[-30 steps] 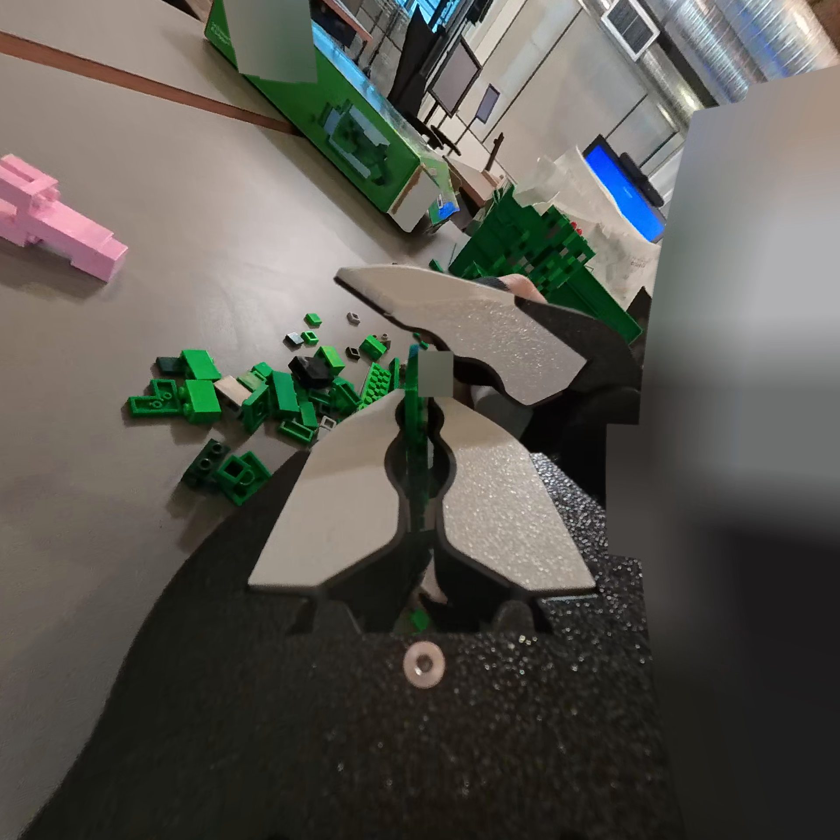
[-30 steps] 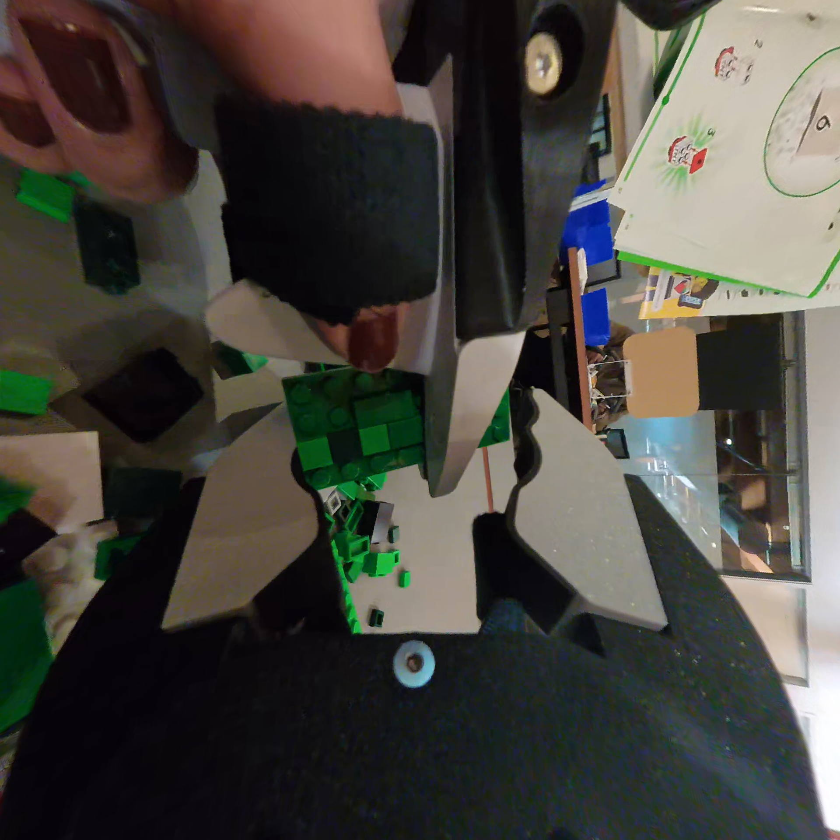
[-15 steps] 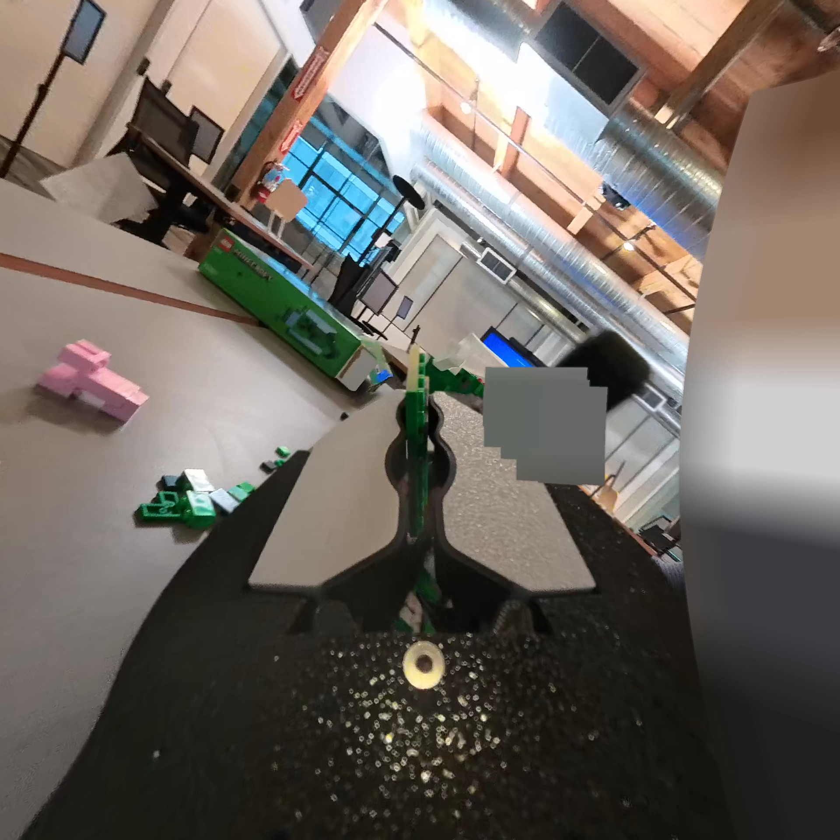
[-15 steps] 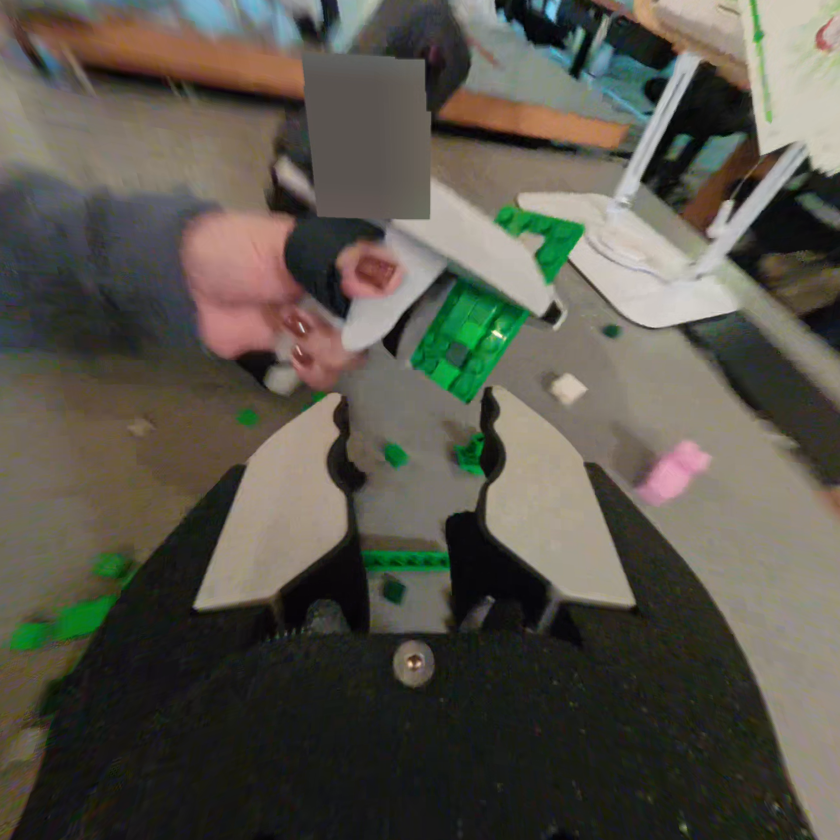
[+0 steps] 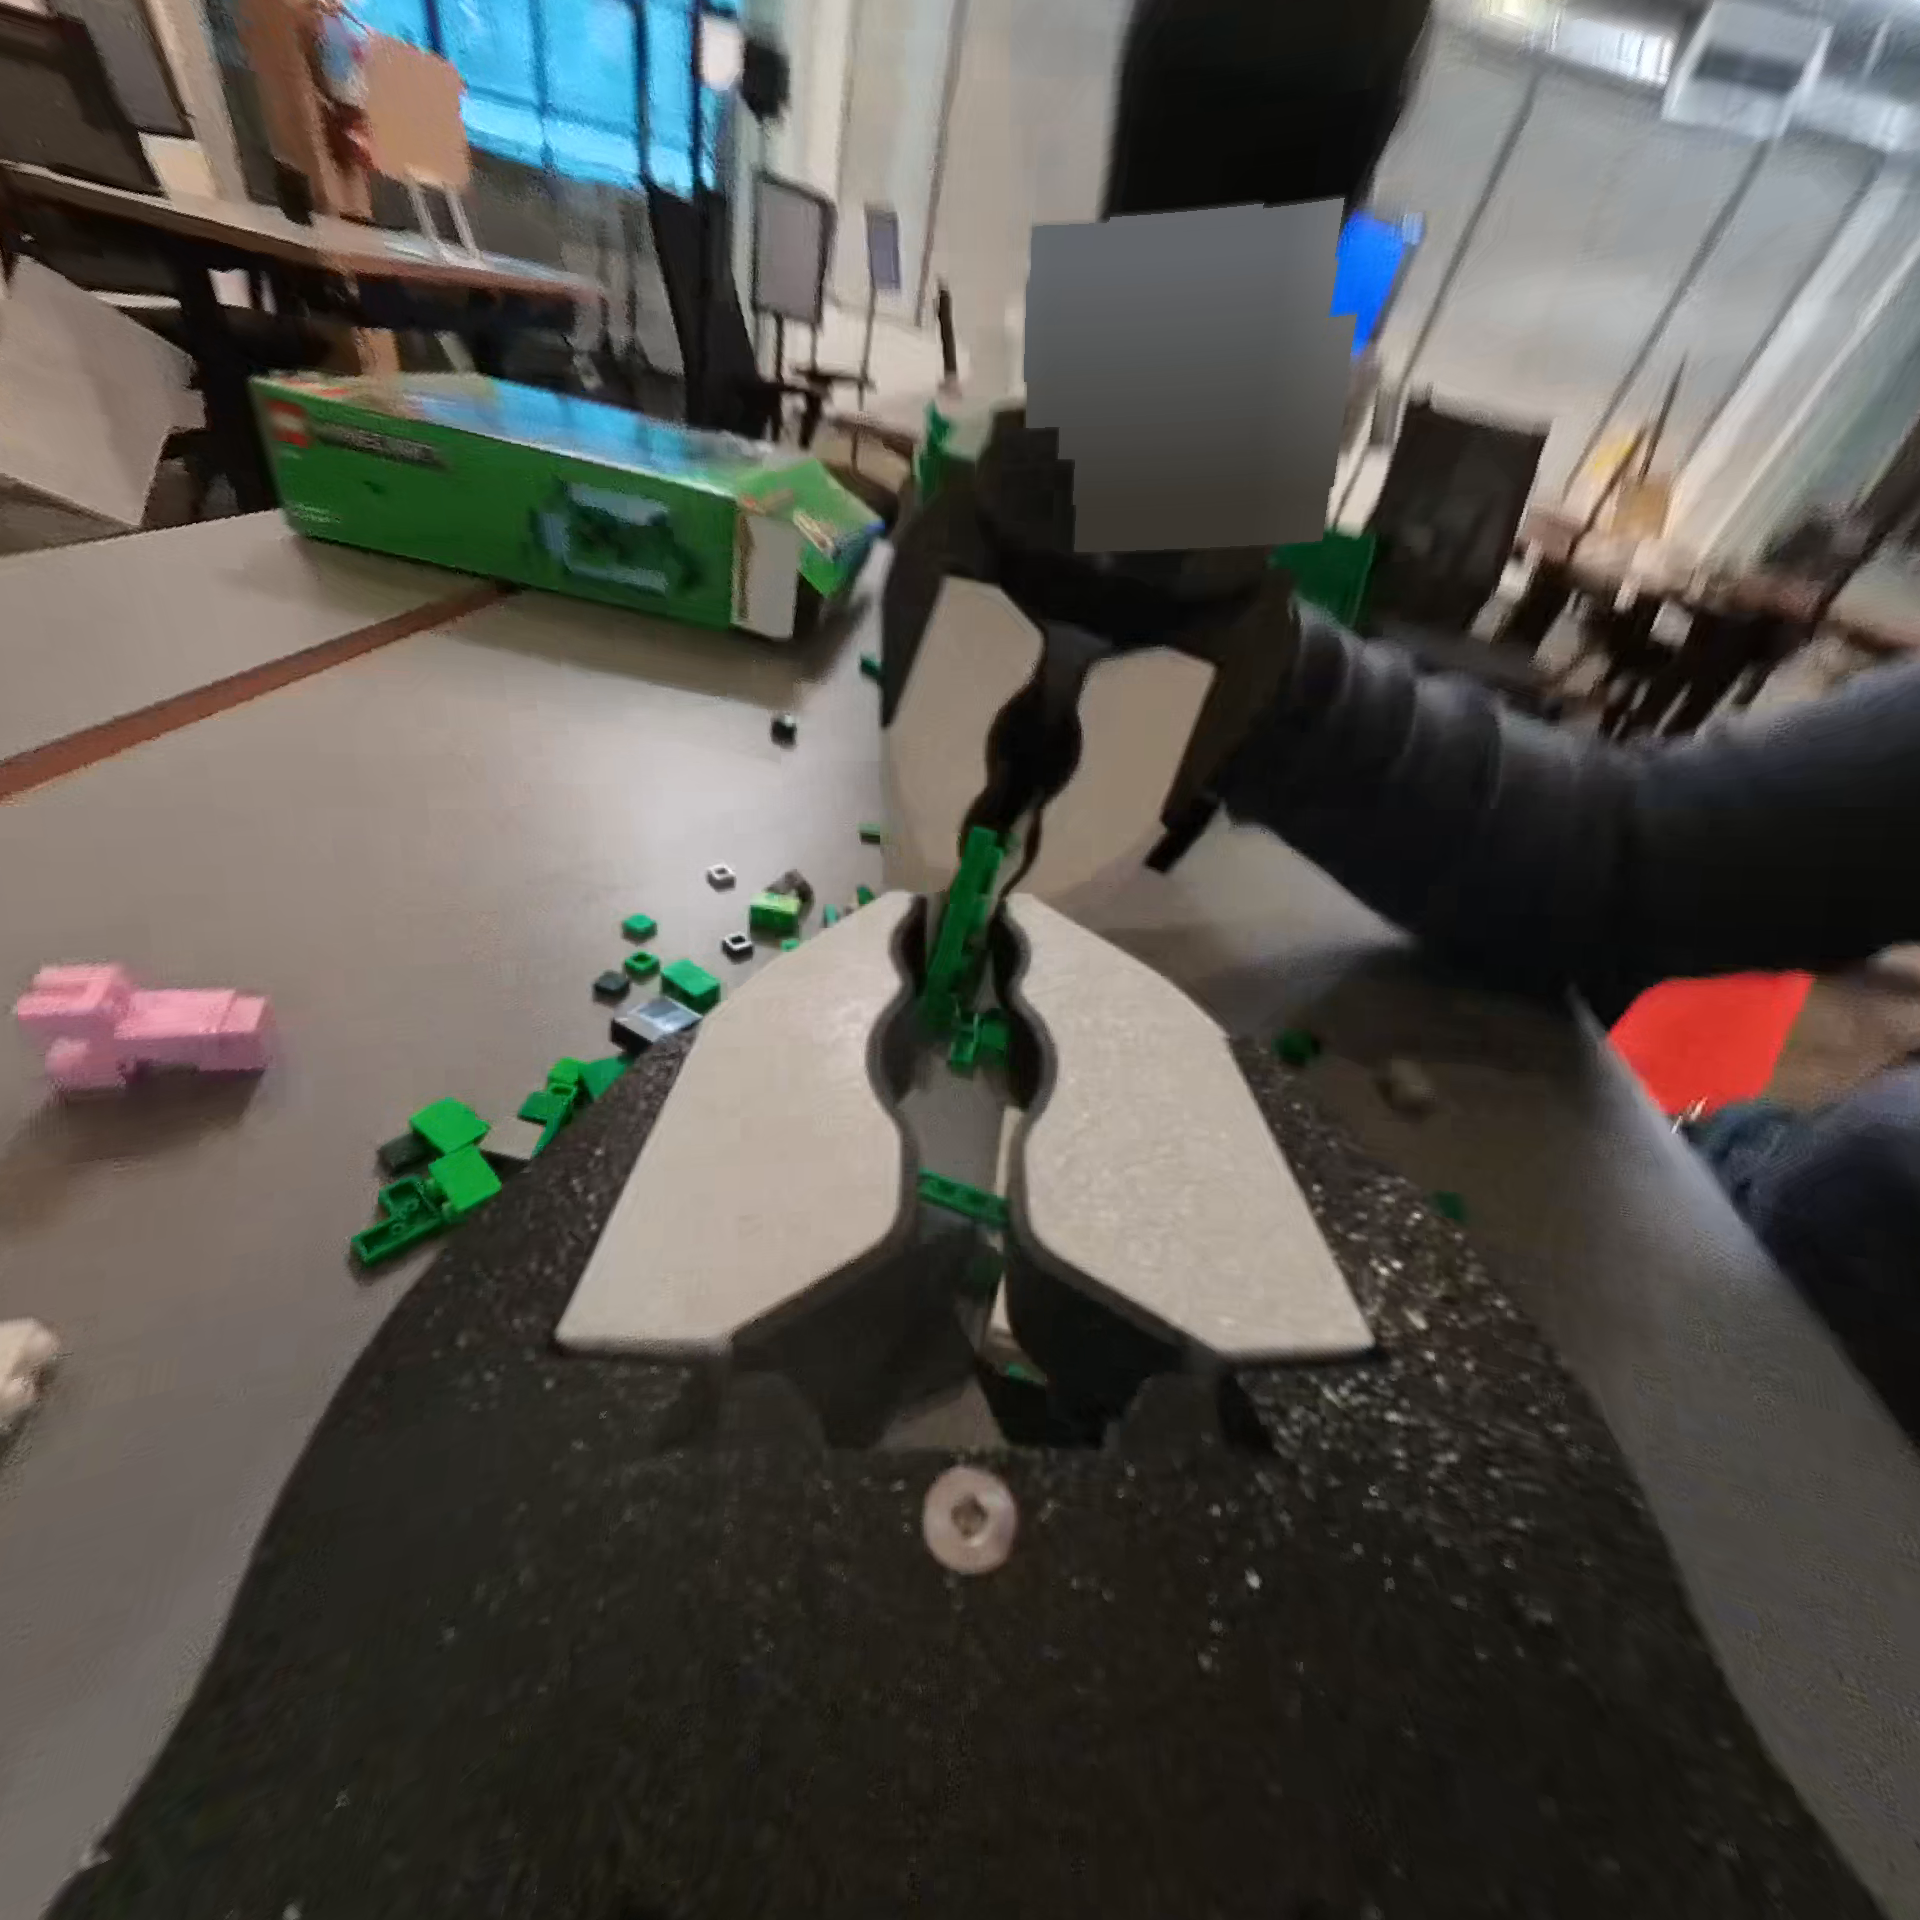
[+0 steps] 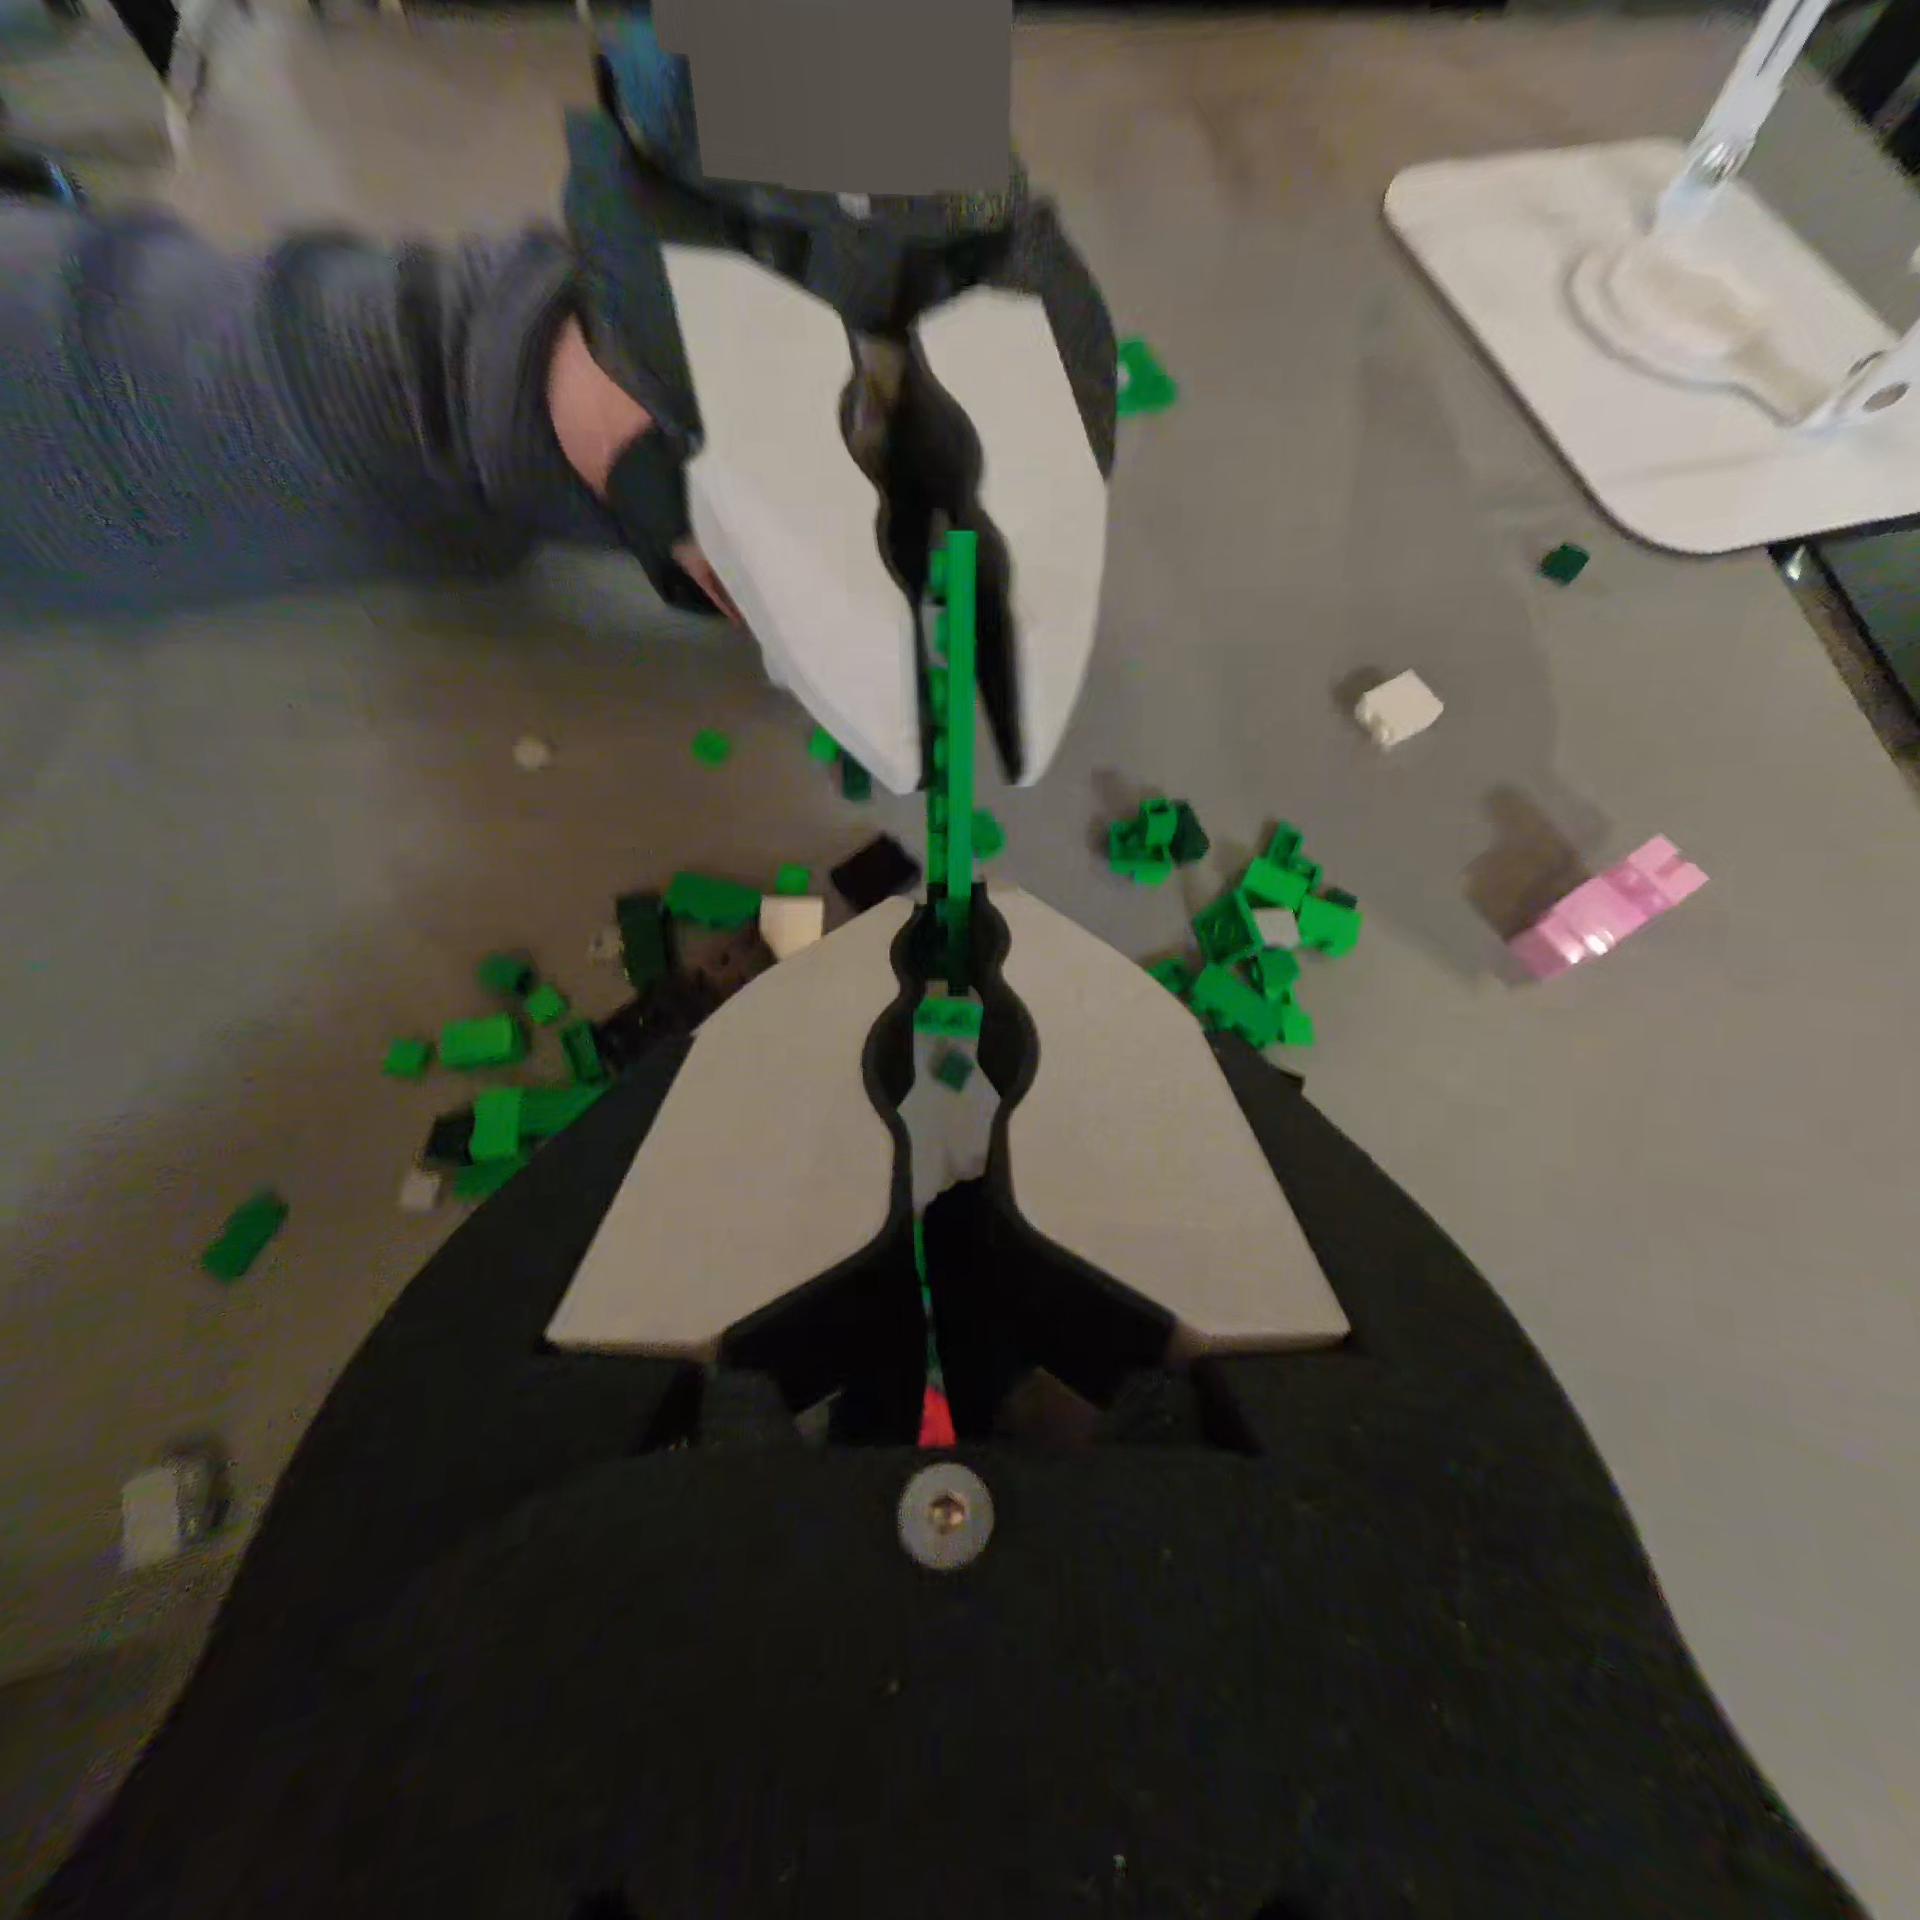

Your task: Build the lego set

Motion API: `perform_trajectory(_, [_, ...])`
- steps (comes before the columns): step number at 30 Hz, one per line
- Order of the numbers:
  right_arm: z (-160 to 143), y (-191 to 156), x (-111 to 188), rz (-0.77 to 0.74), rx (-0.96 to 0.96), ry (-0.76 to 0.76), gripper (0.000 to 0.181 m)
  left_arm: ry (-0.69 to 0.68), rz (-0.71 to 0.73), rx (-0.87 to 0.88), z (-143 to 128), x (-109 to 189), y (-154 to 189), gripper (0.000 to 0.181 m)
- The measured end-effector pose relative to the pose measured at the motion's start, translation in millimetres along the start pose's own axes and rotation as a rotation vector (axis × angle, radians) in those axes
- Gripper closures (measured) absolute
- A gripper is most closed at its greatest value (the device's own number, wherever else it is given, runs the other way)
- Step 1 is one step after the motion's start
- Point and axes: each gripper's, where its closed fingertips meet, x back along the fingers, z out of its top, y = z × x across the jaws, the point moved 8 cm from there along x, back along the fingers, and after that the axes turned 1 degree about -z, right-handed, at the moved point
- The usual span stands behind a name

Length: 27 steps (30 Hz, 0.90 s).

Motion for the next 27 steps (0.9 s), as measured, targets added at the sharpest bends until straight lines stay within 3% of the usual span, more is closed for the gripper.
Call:
perform_trajectory(3, [2,1,2,-0.092,0.033,-0.055,0.162,0.005,0.076,-0.071,2,-6,5,0.175])
perform_trajectory(5, [7,8,3,-0.153,-0.027,0.031,0.13,0.211,0.033,0.006,10,-2,5,0.176])
perform_trajectory(6, [11,10,2,-0.137,-0.078,0.107,0.123,0.34,0.0,0.069,14,2,4,0.176])
perform_trajectory(9, [22,11,5,0.064,-0.289,0.52,0.137,0.631,-0.067,0.194,16,14,-2,0.176])
perform_trajectory(11, [21,14,6,0.256,-0.436,0.72,0.146,0.707,-0.092,0.246,13,14,-4,0.176])
perform_trajectory(13, [18,17,3,0.337,-0.501,0.75,0.157,0.66,-0.078,0.24,12,8,-3,0.176])
perform_trajectory(17, [17,12,4,0.23,-0.363,0.665,0.174,0.585,-0.085,0.237,11,0,0,0.176])
perform_trajectory(23, [8,7,24,0.178,-0.204,0.322,0.174,0.382,-0.323,0.407,0,-6,-4,0.159])
perform_trajectory(27, [1,-5,30,0.253,-0.18,0.12,0.174,0.169,-0.394,0.395,-7,-17,5,0.17])
